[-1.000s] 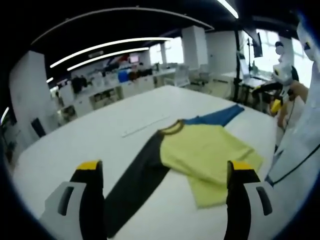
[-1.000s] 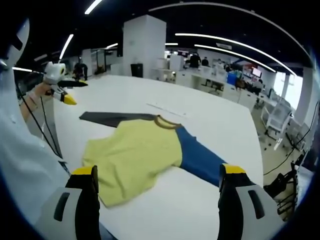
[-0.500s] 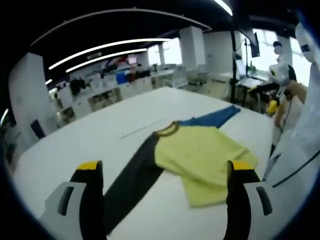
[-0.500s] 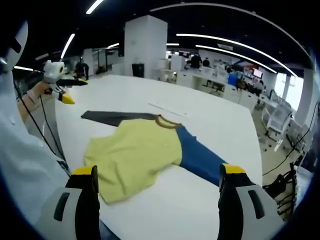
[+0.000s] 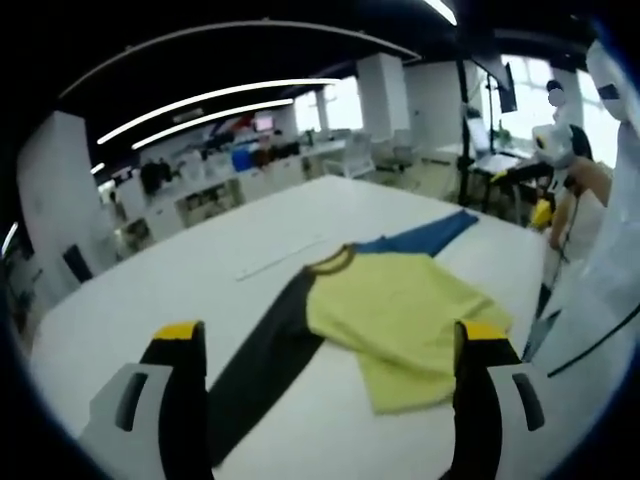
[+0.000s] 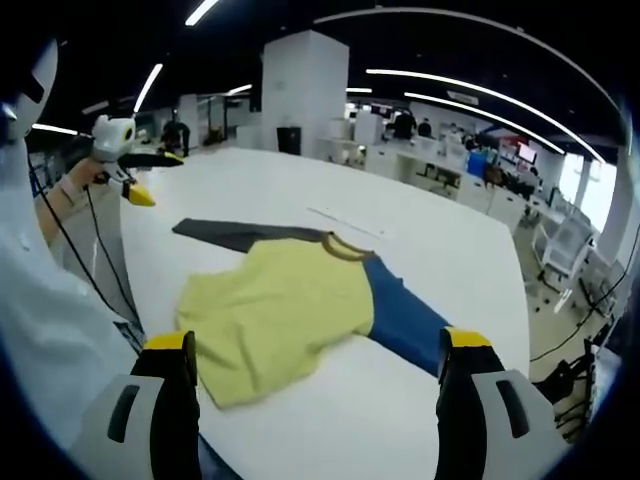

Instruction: Fold the garment on the visible template until the final outline fits inside the template.

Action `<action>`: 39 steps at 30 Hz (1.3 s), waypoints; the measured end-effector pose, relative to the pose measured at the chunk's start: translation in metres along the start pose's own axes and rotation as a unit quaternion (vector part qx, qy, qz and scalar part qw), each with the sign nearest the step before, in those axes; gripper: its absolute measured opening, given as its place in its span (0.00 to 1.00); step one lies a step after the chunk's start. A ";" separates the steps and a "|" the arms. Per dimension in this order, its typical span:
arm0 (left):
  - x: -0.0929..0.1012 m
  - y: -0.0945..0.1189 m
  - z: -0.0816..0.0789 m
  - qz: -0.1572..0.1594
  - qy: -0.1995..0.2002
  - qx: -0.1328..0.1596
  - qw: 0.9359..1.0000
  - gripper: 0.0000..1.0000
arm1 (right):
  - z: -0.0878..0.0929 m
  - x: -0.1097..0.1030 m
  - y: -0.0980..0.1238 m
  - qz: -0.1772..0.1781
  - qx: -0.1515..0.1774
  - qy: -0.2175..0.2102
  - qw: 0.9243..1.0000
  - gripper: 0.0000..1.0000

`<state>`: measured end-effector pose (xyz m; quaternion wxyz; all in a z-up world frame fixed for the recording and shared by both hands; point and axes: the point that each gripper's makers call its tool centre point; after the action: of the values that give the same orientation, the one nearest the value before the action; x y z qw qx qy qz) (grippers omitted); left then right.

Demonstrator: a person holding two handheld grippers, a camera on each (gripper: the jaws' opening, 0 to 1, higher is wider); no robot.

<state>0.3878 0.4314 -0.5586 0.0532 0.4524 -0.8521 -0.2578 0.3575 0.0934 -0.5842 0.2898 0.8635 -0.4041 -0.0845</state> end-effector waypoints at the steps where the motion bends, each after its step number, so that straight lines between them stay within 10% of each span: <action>1: 0.001 0.001 0.000 0.001 0.000 0.000 1.000 0.99 | 0.000 0.000 0.000 0.000 0.000 0.000 1.000 1.00; 39: 0.033 0.012 0.041 0.036 0.036 -0.031 0.998 0.97 | 0.024 -0.021 0.005 -0.001 -0.022 -0.013 1.000 1.00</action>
<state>0.3465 0.4266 -0.5924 0.1072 0.4285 -0.8569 -0.2658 0.3309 0.0957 -0.6028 0.3032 0.8560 -0.4054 -0.1047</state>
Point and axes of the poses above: the point that each gripper's makers call its tool centre point, and the gripper's own axes: y roughly backward along the fingers, x roughly to its right, z roughly out of its underside, and after that the axes turned 3 degrees about -x, right-handed
